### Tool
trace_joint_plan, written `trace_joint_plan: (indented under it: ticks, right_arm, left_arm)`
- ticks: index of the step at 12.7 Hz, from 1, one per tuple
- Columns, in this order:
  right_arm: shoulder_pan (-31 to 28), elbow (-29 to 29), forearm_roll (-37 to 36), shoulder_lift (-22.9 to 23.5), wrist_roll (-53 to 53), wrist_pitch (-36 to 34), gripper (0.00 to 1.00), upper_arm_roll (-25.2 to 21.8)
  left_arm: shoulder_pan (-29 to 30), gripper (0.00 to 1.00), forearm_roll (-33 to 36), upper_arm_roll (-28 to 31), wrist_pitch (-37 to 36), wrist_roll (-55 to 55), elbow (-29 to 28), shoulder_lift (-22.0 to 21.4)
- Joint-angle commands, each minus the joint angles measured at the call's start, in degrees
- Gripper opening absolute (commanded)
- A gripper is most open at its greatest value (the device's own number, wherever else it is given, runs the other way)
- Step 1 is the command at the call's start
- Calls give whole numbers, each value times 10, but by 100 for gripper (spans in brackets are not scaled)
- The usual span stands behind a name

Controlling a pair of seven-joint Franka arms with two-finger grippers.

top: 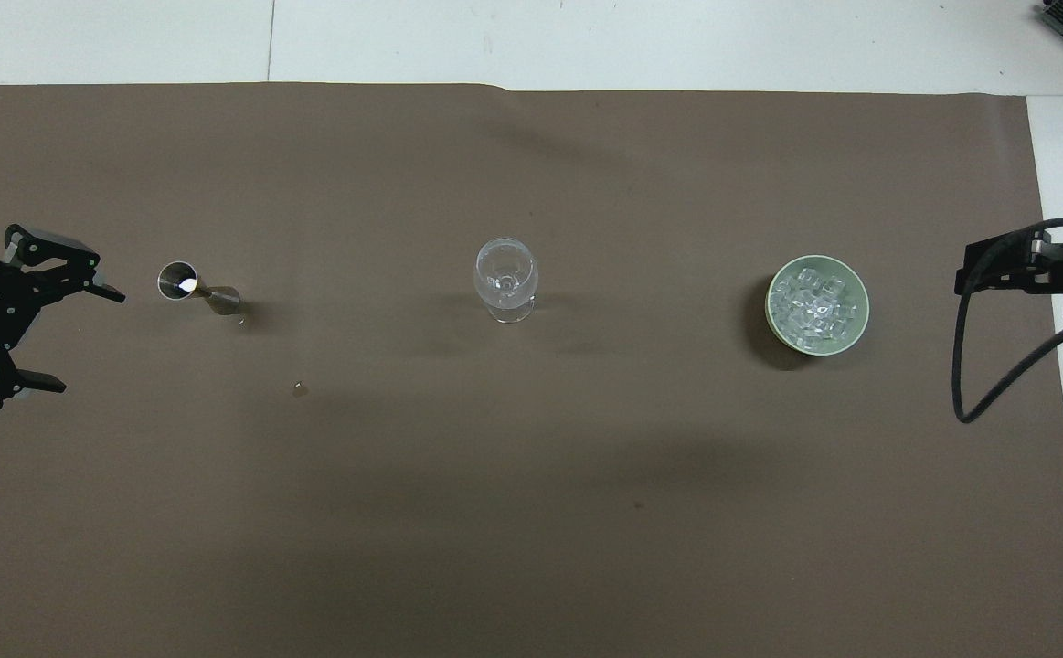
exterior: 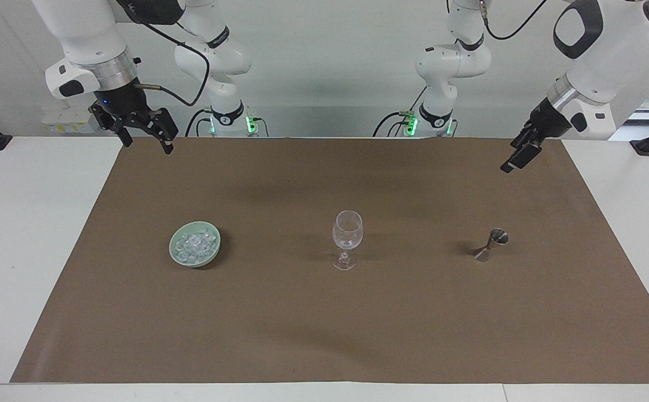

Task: Pour wine and add ice with both arms
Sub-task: 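Move the left gripper toward the silver jigger and open it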

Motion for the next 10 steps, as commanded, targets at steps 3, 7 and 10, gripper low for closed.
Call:
trace_joint_plan:
  ticks: [3,7,10]
  right_arm:
    - [-9,-11,2,-9,-1,4,100,2]
    - [-9,-12,2,-9,-1,4,100,2]
    - [-9,-12,2,-9,-1,4,100,3]
  left_arm:
    - [27,100,-79,18,23,-26,-55,9]
    - [27,100,-131,49,26,-36,-72,43]
    - [28,100,-166,72,22,-43,-65,90]
